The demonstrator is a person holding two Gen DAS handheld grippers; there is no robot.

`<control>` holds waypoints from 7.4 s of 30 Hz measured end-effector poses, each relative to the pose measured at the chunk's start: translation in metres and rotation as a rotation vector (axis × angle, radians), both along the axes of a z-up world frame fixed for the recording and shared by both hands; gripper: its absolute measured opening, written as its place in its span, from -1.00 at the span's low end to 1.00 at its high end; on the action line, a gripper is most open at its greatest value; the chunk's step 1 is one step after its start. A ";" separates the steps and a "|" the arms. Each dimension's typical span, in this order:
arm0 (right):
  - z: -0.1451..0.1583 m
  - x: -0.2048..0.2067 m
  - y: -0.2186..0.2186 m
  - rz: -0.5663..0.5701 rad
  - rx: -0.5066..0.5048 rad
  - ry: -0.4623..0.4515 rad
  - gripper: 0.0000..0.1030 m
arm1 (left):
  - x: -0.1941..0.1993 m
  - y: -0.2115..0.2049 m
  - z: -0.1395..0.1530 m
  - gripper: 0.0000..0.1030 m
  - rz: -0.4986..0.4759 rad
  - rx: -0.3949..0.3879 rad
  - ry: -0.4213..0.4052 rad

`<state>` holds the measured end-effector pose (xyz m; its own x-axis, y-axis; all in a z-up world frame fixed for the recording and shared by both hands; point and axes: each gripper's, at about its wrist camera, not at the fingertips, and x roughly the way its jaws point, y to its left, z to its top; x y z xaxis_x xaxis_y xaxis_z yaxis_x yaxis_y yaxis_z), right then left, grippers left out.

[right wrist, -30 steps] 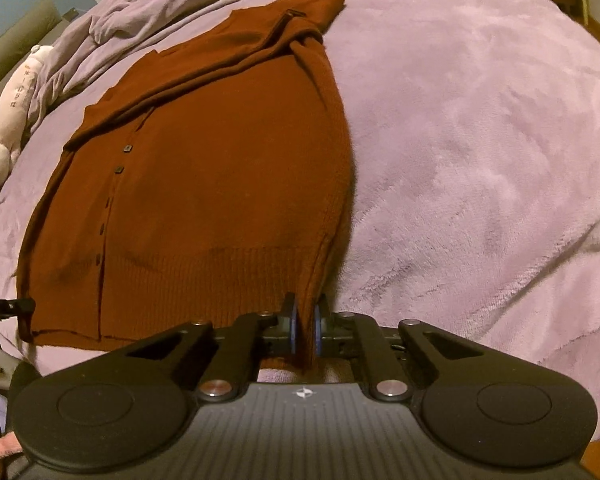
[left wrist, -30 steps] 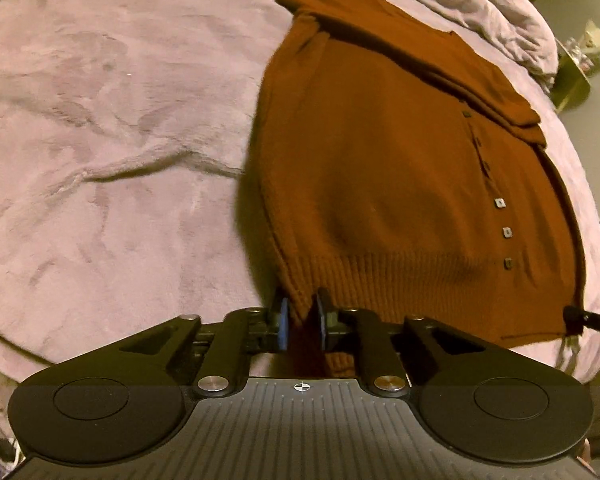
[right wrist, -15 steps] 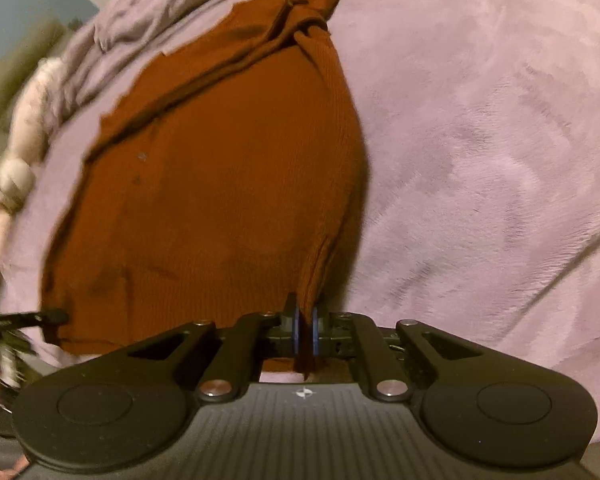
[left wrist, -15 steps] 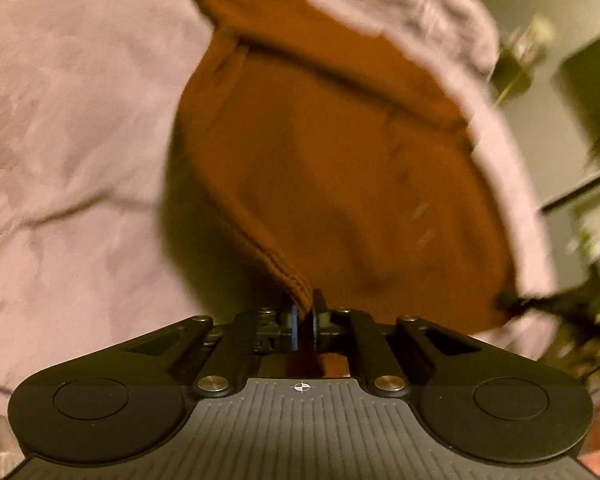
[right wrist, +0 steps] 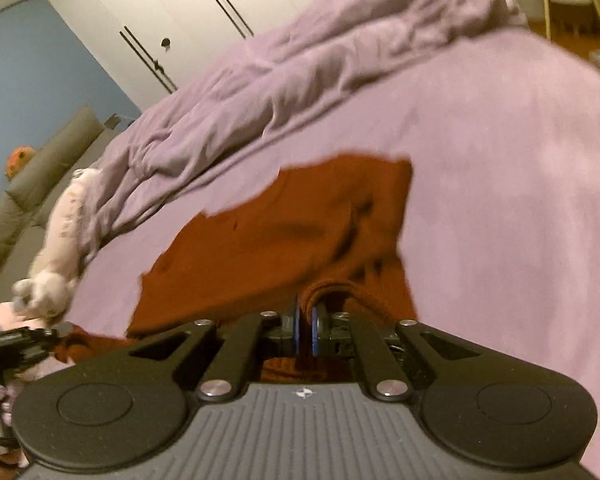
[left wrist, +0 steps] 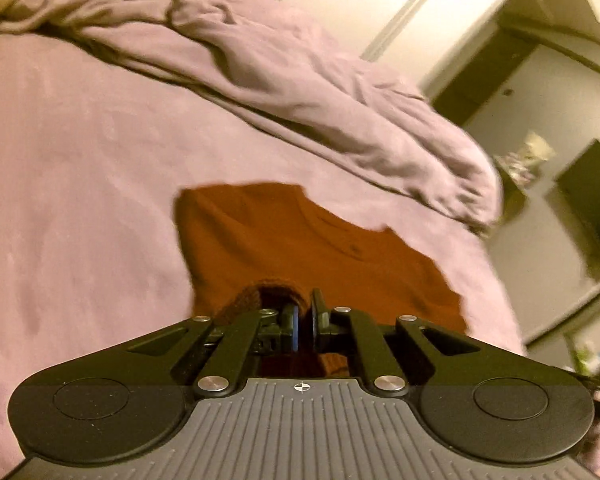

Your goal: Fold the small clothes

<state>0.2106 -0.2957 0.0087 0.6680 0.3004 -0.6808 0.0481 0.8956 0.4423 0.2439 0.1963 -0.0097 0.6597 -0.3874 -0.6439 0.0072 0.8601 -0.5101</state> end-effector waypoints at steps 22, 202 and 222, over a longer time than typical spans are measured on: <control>-0.046 0.037 -0.004 0.095 -0.263 -0.036 0.25 | 0.042 0.002 -0.070 0.57 -0.145 0.098 0.060; -0.047 0.026 0.180 0.318 -0.565 -0.090 -0.55 | 0.083 0.036 -0.109 -0.08 0.074 -0.185 0.149; -0.055 0.022 0.181 0.247 -0.546 -0.093 -0.68 | 0.101 0.027 -0.077 -0.67 0.057 -0.235 0.151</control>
<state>0.2328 -0.1143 -0.0460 0.6873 0.0783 -0.7221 -0.2073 0.9740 -0.0917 0.3452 0.2228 -0.0866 0.5881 -0.5024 -0.6338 -0.1296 0.7150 -0.6870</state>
